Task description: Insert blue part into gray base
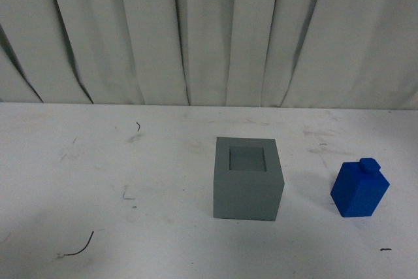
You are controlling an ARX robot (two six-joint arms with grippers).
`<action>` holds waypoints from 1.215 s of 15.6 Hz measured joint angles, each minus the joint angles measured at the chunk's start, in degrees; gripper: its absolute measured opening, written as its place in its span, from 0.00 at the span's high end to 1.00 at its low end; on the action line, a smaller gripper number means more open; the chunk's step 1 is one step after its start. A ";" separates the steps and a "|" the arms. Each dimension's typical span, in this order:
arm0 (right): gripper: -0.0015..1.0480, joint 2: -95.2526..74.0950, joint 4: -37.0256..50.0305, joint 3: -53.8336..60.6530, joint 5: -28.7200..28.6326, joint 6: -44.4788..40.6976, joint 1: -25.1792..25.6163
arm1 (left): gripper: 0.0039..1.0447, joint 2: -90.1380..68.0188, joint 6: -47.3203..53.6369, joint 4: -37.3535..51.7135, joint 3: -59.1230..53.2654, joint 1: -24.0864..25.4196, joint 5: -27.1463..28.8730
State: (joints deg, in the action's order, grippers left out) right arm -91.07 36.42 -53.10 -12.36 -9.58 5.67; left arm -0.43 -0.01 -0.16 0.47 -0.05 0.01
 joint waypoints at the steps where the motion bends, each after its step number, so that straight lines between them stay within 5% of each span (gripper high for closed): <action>1: 0.06 -2.51 -5.86 -4.61 -2.29 -4.26 -0.92 | 0.06 0.00 0.00 0.02 0.00 0.00 0.00; 8: 0.06 -13.31 -52.43 -24.02 -13.77 -53.11 -4.59 | 0.06 0.00 0.00 0.00 0.00 0.00 0.00; 12: 0.06 -19.85 -73.46 -31.21 -11.04 -71.89 -6.14 | 0.06 0.00 0.00 0.00 0.00 0.00 0.00; 19: 0.06 -29.79 -83.82 -36.94 -1.53 -83.10 -8.11 | 0.06 0.00 0.00 0.00 0.00 0.00 0.00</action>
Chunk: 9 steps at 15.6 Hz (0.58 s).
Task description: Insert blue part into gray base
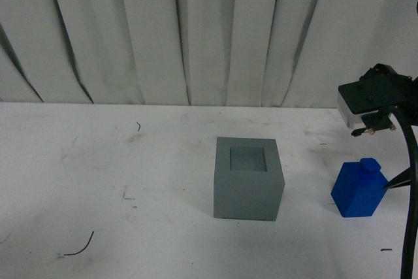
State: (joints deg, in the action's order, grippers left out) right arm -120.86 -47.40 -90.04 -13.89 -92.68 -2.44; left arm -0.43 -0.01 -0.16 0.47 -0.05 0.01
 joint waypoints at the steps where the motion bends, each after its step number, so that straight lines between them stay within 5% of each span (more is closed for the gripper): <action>1: 0.06 -0.59 -0.20 0.00 0.33 0.00 -0.20 | 0.06 0.00 0.00 0.00 0.00 0.00 0.00; 9: 0.06 -5.75 4.24 1.51 1.70 -0.35 -0.17 | 0.06 0.00 0.00 0.00 0.00 0.00 0.00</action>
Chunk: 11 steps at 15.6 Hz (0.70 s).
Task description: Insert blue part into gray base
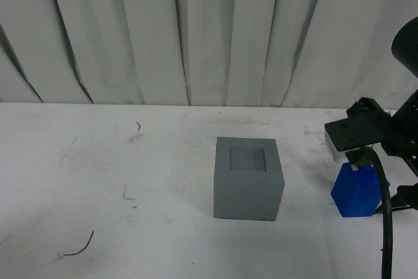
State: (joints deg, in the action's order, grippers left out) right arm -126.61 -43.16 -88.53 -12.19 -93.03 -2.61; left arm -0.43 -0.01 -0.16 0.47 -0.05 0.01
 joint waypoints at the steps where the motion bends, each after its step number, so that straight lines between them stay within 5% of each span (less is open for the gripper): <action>1: 0.06 -0.57 0.11 0.04 0.00 -0.02 -0.02 | 0.06 0.00 0.00 0.00 0.00 0.00 0.00; 3: 0.15 -0.87 0.37 0.04 0.00 -0.02 -0.02 | 0.06 0.00 0.00 0.00 0.00 0.00 0.00; 6: 0.51 -0.85 0.20 0.00 -0.46 0.00 -0.42 | 0.06 0.00 0.00 -0.02 0.00 0.00 -0.02; 11: 0.55 -0.83 -0.81 -0.24 -1.11 0.04 -0.44 | 0.06 0.00 0.00 0.00 0.00 0.00 0.00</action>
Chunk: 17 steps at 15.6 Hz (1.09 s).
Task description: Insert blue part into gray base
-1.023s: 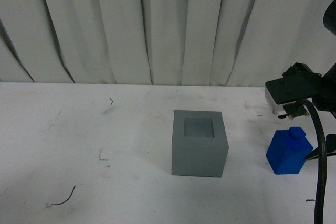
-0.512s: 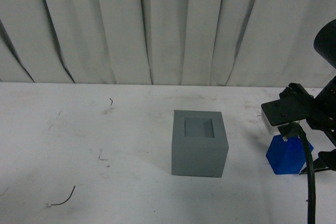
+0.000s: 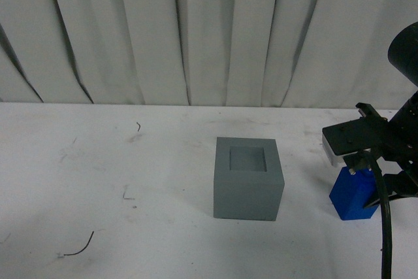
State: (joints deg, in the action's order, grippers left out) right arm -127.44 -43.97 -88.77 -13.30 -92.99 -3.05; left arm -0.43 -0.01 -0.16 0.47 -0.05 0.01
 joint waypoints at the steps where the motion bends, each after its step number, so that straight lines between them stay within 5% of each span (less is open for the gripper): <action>1: 0.55 0.07 -0.76 -0.13 -0.11 0.20 -0.02 | 0.06 0.00 0.00 0.00 0.00 0.00 0.00; 10: 0.55 7.06 -14.27 -10.84 -6.71 5.42 -0.74 | 0.06 0.00 0.00 0.00 0.00 0.00 -0.02; 17: 0.55 5.68 -16.04 -15.61 -7.74 12.74 -7.37 | 0.06 0.00 0.00 0.00 0.00 0.00 0.00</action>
State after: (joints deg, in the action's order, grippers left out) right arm -121.75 -60.01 -104.38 -21.04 -80.25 -10.41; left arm -0.43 -0.01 -0.16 0.47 -0.05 0.01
